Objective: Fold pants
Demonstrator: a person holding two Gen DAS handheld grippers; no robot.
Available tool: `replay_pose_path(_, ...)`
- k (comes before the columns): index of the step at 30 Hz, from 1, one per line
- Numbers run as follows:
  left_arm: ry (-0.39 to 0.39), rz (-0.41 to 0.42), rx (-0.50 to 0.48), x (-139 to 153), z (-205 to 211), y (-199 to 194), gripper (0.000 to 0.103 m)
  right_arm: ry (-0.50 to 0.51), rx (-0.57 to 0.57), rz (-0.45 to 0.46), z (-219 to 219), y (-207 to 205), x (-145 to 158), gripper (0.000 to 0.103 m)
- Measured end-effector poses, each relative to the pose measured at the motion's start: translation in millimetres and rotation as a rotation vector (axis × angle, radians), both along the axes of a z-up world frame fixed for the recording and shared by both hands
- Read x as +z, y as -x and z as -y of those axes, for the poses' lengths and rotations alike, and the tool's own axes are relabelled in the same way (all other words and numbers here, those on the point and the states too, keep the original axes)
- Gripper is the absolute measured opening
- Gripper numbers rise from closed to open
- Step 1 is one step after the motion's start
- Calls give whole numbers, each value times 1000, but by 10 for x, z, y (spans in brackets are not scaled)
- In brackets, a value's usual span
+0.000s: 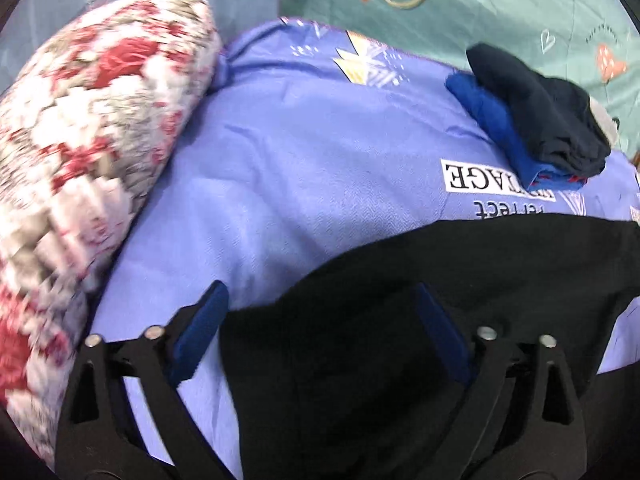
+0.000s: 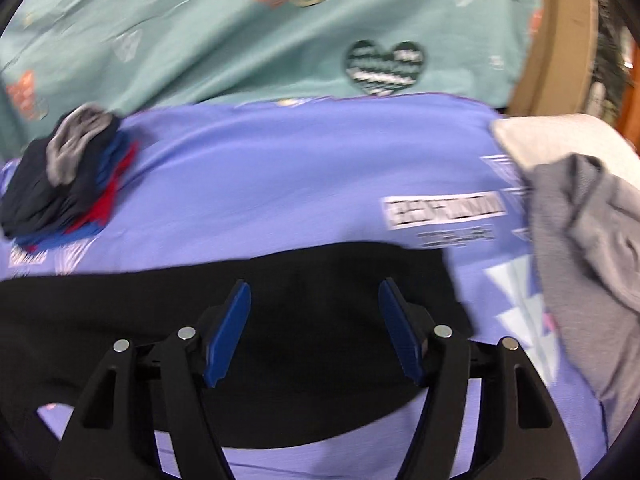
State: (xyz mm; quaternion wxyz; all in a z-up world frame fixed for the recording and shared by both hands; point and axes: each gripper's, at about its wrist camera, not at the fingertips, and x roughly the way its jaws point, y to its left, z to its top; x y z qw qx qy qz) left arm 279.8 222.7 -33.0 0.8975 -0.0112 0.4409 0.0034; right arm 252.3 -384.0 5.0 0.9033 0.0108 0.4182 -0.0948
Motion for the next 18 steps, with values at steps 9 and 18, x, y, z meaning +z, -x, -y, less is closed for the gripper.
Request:
replay_pose_path(9, 63, -142, -73, -177, 110, -263, 33, 192, 326, -109, -591, -474, -189, 67)
replay_pose_path(18, 73, -121, -73, -90, 112, -188, 21, 264, 561, -252, -919, -811, -448, 64)
